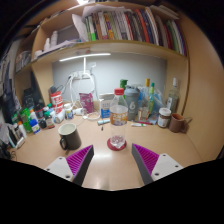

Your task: Pour water

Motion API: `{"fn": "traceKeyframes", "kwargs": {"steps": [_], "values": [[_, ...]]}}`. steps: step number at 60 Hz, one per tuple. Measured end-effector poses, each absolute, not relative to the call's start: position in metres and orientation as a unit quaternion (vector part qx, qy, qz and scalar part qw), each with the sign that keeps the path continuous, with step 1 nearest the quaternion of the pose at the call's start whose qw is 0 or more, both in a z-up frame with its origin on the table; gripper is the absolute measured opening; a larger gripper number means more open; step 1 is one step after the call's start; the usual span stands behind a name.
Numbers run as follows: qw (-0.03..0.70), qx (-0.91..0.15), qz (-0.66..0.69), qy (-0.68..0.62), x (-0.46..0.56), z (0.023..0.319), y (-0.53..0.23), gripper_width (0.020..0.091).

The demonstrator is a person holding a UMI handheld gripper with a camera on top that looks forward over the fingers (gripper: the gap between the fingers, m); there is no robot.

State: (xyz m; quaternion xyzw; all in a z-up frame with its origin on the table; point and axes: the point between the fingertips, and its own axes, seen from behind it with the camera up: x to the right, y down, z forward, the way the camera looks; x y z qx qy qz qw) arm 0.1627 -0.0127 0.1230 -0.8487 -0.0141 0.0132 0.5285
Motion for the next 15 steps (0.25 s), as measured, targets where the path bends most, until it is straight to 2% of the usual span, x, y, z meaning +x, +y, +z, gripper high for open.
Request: {"fn": "traceKeyframes", "kwargs": {"steps": [15], "values": [[0.521, -0.852, 0.002, -0.052, 0.142, 0.178, -0.137, 0.0841]]}}
